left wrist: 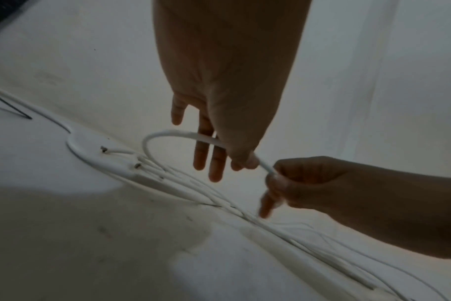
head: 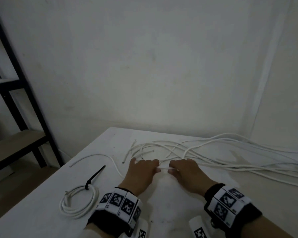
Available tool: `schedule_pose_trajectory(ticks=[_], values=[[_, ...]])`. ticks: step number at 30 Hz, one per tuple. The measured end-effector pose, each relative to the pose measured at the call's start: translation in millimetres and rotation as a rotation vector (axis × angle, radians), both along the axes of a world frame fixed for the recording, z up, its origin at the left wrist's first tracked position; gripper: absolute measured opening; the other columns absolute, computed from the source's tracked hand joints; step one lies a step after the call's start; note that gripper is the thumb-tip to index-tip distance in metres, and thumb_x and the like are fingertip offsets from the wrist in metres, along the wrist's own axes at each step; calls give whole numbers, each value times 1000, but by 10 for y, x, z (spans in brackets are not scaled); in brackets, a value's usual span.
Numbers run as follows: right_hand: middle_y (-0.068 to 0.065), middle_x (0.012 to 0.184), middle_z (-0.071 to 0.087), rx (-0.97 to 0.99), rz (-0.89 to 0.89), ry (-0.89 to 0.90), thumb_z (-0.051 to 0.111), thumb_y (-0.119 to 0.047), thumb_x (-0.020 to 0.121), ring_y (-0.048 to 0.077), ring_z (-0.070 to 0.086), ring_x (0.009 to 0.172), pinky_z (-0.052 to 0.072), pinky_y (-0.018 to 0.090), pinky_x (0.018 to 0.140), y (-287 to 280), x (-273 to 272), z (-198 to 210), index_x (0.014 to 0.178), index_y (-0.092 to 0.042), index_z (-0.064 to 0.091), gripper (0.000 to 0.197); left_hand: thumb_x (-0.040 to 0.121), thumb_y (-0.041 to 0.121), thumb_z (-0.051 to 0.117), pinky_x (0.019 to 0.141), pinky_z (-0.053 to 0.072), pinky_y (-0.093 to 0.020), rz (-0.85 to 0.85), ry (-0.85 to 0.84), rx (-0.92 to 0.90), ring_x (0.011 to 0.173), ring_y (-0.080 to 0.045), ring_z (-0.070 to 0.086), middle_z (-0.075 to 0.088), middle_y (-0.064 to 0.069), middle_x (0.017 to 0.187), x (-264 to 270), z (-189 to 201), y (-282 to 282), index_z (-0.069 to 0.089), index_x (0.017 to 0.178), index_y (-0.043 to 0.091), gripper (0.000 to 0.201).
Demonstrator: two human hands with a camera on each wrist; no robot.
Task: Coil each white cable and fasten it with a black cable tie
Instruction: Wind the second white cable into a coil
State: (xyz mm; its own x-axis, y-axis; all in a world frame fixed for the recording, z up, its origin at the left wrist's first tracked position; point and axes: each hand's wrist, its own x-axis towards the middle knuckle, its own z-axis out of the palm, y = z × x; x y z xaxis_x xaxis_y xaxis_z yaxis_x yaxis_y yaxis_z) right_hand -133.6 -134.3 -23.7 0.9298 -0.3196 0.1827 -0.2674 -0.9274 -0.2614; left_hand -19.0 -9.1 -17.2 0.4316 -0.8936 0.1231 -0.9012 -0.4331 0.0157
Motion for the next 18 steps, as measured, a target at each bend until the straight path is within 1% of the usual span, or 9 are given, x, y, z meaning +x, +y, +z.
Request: schedule_pose_trajectory(ticks=[1,3,5,7,9,11,13,15,18], values=[[6,100,64,4,9,-56,39,-30,98,24,54,97,29,32,92,-59,-54,19,91,-20,50,16,100,32,30,97,27,-34,-23,4,-49,102,-23,56,63,-4,106,22,22,17,49,104,16,26],[7,86,66,-17,26,-155,44,-27,94,26,58,84,35,35,89,-189,-150,64,83,-17,54,18,100,32,30,78,30,-26,-72,54,-152,95,-24,57,64,-7,100,59,81,47,50,99,14,27],[3,65,62,-118,19,-223,54,-23,82,25,59,60,44,34,69,-328,-252,90,71,-14,56,14,100,30,32,66,26,-24,-96,136,-245,89,-22,56,60,-8,93,80,135,57,45,91,16,21],[-3,54,56,-190,15,-295,58,-22,76,21,53,45,42,27,55,-432,-354,158,64,-16,53,14,99,33,35,64,26,-23,-92,180,-342,88,-22,56,58,-5,88,105,171,55,47,89,16,23],[-2,52,54,-223,16,-321,51,-25,80,19,49,42,34,21,51,-493,-454,267,63,-16,52,19,94,52,31,60,29,-25,-92,164,-439,80,-20,57,59,-2,84,111,206,56,55,95,13,46],[-1,52,52,-248,14,-341,46,-26,83,20,48,42,27,20,50,-535,-558,363,63,-17,47,21,80,71,11,50,29,-23,-96,68,-501,66,-15,52,55,7,72,101,251,86,57,93,17,72],[-3,54,46,-183,-5,-370,49,-21,87,21,44,47,24,25,54,-558,-656,452,66,-23,38,24,74,77,3,49,30,-20,-72,-5,-532,57,-15,49,46,9,58,91,321,136,56,89,22,77],[-9,58,39,-81,-63,-348,47,-18,95,21,41,57,23,29,58,-611,-727,524,68,-22,36,29,74,80,-1,47,30,-21,-75,-7,-581,50,-16,46,39,9,50,97,382,199,55,83,21,82],[-7,63,43,96,-164,-365,43,-22,97,16,40,58,28,29,55,-701,-864,629,80,-16,42,17,78,74,15,45,29,-19,-94,39,-622,42,-3,40,37,10,44,71,463,272,57,79,16,72]])
